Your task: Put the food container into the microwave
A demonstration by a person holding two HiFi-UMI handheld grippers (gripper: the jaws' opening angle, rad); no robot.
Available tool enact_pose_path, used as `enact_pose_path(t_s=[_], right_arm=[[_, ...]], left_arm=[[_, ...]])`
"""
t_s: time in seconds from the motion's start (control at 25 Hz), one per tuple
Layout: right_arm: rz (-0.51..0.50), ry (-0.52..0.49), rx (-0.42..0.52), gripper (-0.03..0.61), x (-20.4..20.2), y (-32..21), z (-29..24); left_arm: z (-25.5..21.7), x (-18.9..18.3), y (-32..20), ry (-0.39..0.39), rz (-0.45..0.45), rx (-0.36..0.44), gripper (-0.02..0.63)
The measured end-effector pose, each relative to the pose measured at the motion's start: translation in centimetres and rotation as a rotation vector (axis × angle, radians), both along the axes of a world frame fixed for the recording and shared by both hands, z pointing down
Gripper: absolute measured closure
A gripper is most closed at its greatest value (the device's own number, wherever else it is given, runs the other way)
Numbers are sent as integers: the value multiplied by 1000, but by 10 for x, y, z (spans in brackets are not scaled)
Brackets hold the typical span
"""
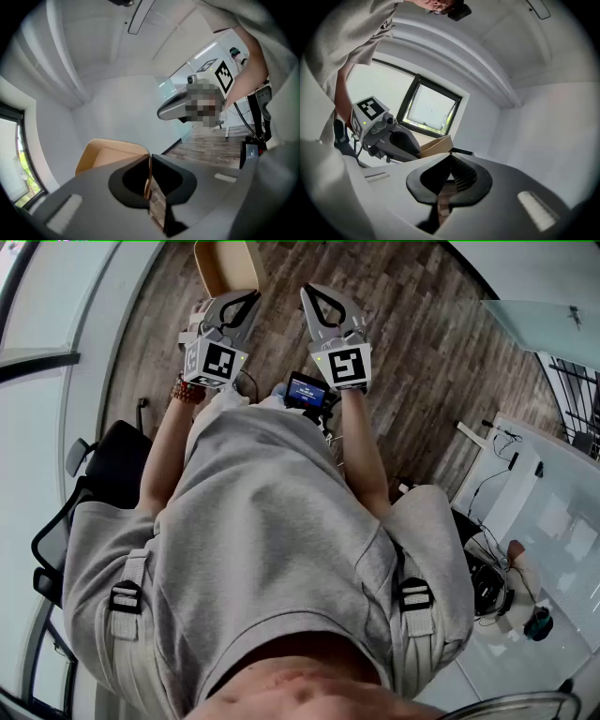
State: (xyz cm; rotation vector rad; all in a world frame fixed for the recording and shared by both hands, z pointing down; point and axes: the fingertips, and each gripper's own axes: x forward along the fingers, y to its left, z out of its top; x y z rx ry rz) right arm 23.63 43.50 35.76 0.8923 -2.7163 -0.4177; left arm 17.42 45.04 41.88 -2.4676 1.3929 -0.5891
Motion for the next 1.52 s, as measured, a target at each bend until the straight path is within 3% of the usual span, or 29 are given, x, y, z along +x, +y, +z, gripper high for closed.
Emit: enact_pose_path(t_s=[0.44,0.64,0.92,1.16,1.52], right_arm=[[11,19,-21,565,-83,-19,-9],[21,-58,-89,563,-94,-31,-22],[21,-152,-268,557,-96,-86,-2],[-62,-230,-472,543,-123,-149,18],[-277,-214,-781,496,-154,-213,52]], left_arm=[[-4,-61,3,-16,70,-2,597],[-1,-75,-7,-22,84,-14,597],[11,-58,-40,-150,177,1,597],[29,-53,-93,-206,201,-13,597],[36,-69,-173,-311,184,-18,597]])
